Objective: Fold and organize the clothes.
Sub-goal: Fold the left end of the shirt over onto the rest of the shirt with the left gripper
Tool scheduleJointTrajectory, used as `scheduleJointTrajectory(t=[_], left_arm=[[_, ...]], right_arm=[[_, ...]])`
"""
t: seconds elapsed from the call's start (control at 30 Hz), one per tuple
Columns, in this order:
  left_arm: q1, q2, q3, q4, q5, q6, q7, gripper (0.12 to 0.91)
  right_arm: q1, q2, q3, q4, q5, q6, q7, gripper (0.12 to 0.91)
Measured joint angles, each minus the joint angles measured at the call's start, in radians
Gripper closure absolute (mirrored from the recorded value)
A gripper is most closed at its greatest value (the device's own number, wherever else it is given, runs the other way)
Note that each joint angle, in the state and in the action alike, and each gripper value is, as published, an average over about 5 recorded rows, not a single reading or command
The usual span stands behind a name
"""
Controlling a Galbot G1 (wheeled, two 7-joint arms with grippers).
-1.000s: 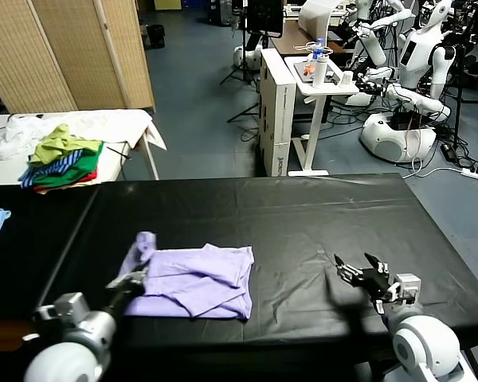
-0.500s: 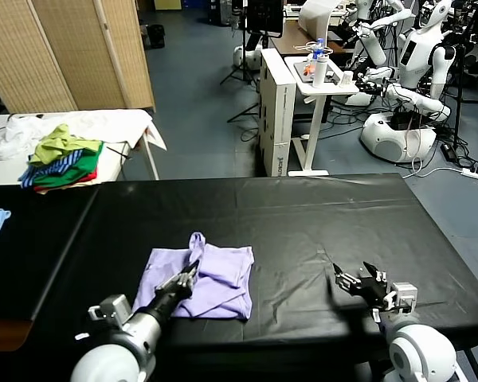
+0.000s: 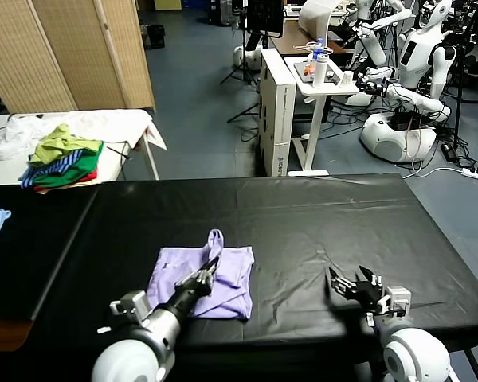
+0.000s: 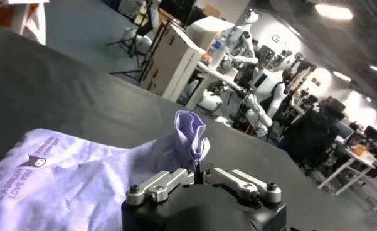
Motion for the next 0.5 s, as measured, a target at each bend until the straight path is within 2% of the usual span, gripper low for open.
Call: scheduleJointTrajectory(t=[0.23,0.4,0.5], left_arm=[[0.006,-0.021,0.028,0.039,0.067,-0.015,0.015,0.857],[0.003,-0.042,0.040,0.065,0.104,-0.029,0.014,0.855],[0.001,-0.064,0.051,0.075,0.131,-0.039,0.016,0.737]], right_arm=[[0.003,-0.001,-0.005,-0.002,-0.002,0.000,-0.003,0.118],[0.002,-0.015,-0.022,-0.002,-0.025,0.018,-0.047,0.118],[-0.003,-0.031,-0.043,0.008,-0.029,0.030,-0.074,0.118]])
